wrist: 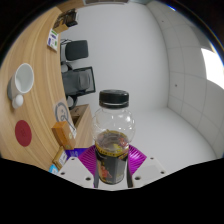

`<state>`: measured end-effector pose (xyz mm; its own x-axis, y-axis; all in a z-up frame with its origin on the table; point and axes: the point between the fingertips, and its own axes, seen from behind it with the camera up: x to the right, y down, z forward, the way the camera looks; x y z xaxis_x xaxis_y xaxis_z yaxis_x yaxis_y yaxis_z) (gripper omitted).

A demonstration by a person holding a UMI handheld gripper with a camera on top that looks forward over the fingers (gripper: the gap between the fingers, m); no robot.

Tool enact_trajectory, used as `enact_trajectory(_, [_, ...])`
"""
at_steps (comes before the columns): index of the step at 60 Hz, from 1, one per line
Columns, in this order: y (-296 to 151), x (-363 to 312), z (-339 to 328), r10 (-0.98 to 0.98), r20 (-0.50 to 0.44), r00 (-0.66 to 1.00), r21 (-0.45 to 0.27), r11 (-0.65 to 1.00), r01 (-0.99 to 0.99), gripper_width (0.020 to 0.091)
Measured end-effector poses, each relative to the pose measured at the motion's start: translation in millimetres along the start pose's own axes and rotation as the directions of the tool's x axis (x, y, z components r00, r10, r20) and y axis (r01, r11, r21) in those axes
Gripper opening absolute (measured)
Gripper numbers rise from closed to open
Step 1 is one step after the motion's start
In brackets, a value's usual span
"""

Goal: Pour water

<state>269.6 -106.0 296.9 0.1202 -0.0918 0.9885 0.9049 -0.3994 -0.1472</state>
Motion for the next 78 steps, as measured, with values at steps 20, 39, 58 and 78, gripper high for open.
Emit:
enact_trajectory(20, [-107,-89,2,-0.622,-0.054,0.781,0.104,0.775,0.624,0.0374])
enact_trajectory(39, [-117,-129,3,-0.731,-0.005,0.683,0.154,0.674,0.722,0.0379])
enact_trajectory(58, [-80,-71,1,-0.043,0.211,0.977,0.059,0.998,0.031,0.0380])
enact_trajectory(78, [-55,-87,-3,0.733,0.417,0.537,-0.177,0.645,-0.743,0.0379])
